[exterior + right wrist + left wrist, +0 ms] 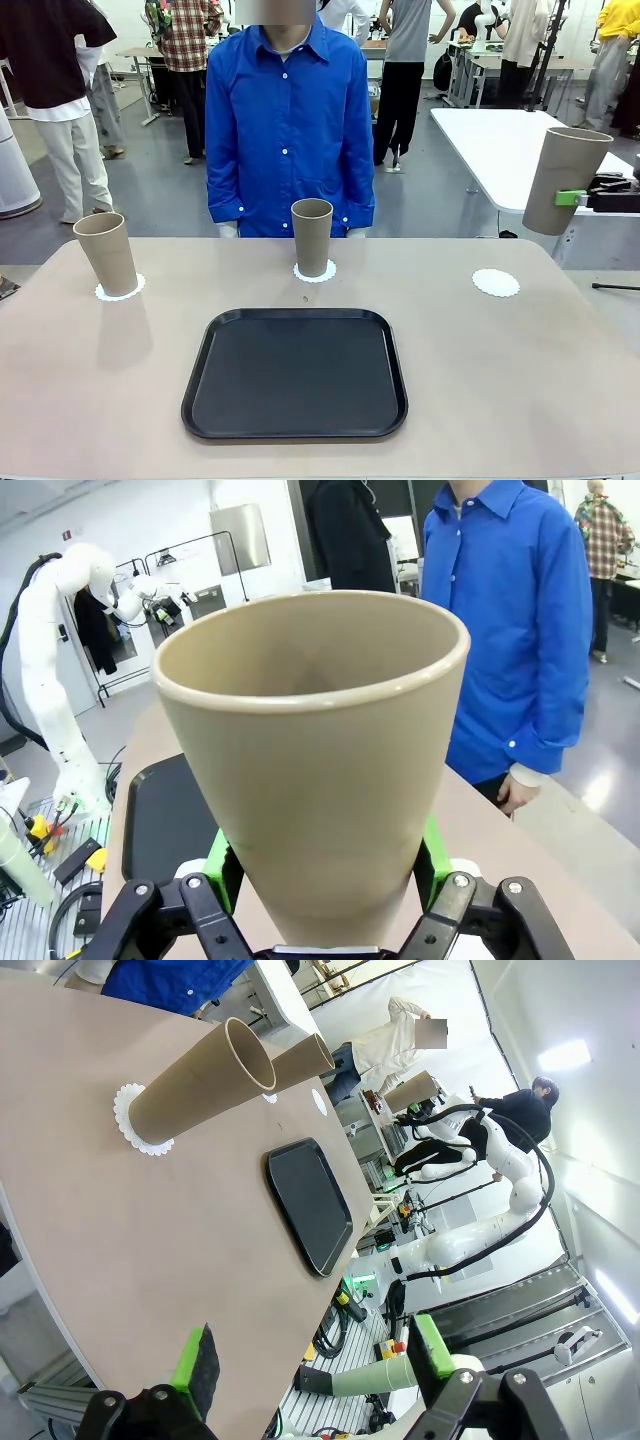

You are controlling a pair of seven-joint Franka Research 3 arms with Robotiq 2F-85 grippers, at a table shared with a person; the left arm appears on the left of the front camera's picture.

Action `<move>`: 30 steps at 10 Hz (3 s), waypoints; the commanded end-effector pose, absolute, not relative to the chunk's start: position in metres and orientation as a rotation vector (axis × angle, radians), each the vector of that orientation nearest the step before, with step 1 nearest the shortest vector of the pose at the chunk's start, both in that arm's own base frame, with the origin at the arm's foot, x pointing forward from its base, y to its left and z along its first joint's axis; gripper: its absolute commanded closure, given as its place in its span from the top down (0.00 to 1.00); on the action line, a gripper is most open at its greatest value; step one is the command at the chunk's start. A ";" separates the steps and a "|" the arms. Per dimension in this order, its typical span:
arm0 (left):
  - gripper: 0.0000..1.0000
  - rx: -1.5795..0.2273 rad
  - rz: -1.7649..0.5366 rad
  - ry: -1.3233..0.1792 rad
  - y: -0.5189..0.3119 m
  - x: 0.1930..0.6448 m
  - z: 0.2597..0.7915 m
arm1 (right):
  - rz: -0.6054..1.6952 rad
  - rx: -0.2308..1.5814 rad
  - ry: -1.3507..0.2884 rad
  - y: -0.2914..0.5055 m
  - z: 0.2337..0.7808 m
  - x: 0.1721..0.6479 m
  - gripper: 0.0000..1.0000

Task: Place coasters on the table and set cups on them.
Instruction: Take one Reusable plastic cup from the Flat Tray and place it on a coaster set by the human.

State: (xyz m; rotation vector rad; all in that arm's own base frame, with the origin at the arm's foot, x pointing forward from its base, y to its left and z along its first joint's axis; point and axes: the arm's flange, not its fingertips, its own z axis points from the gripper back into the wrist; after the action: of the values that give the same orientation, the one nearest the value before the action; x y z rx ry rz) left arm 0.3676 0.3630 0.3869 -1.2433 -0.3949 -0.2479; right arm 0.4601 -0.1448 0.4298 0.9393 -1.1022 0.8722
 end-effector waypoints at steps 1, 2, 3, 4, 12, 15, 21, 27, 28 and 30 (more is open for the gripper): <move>1.00 -1.244 -0.257 -0.387 0.363 0.365 0.389 | 0.872 0.938 -1.107 -0.146 0.432 0.459 0.82; 1.00 -1.244 -0.257 -0.387 0.363 0.365 0.389 | 0.872 0.939 -1.102 -0.145 0.430 0.460 0.82; 1.00 -1.244 -0.257 -0.387 0.363 0.365 0.389 | 0.961 1.008 -1.083 -0.150 0.416 0.483 0.82; 1.00 -1.244 -0.257 -0.387 0.363 0.365 0.389 | 1.069 1.019 -1.080 -0.156 0.400 0.505 0.82; 1.00 -1.244 -0.257 -0.387 0.363 0.365 0.389 | 1.184 1.077 -1.001 -0.166 0.327 0.575 0.82; 1.00 -1.244 -0.257 -0.387 0.363 0.365 0.389 | 1.130 1.091 -0.971 -0.161 0.299 0.592 0.82; 1.00 -1.244 -0.257 -0.387 0.363 0.365 0.389 | 1.101 1.110 -0.989 -0.157 0.264 0.610 0.82; 1.00 -1.244 -0.257 -0.387 0.363 0.365 0.389 | 1.105 1.107 -0.964 -0.151 0.249 0.614 0.82; 1.00 -1.244 -0.257 -0.387 0.363 0.365 0.389 | 1.108 1.102 -0.962 -0.151 0.251 0.613 0.82; 1.00 -1.244 -0.257 -0.387 0.363 0.365 0.389 | 1.123 1.108 -0.966 -0.149 0.245 0.606 0.82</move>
State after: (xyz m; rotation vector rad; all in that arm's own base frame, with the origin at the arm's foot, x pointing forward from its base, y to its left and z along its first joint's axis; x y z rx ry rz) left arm 0.3678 0.3629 0.3870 -1.2435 -0.3950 -0.2484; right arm 0.6056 -0.1509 0.2451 1.1048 -0.9649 1.1232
